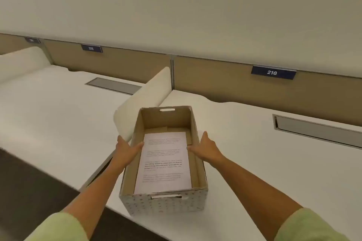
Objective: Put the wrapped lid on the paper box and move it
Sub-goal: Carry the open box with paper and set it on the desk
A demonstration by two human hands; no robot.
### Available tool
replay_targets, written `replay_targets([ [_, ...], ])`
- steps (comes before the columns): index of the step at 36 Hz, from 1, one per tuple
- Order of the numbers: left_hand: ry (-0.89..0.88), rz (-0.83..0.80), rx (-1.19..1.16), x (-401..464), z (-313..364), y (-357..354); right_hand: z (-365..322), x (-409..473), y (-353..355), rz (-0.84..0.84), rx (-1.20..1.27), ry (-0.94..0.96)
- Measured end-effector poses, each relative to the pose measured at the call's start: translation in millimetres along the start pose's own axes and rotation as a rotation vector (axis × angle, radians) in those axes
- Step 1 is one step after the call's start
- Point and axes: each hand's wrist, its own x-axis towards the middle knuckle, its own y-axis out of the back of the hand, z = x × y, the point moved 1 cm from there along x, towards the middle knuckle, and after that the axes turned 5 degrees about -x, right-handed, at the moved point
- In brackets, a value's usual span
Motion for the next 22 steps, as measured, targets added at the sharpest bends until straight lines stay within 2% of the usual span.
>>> replay_targets([
  [6,0.097,-0.14,-0.105,0,-12,1,4,-14,-19,0.012,-0.107,-0.033],
  [12,-0.044,-0.248,-0.068,-4,-9,3,13,-23,-27,0.039,-0.149,-0.039],
  [22,-0.108,-0.231,-0.027,-5,5,-3,15,-45,-12,0.125,-0.081,-0.035],
])
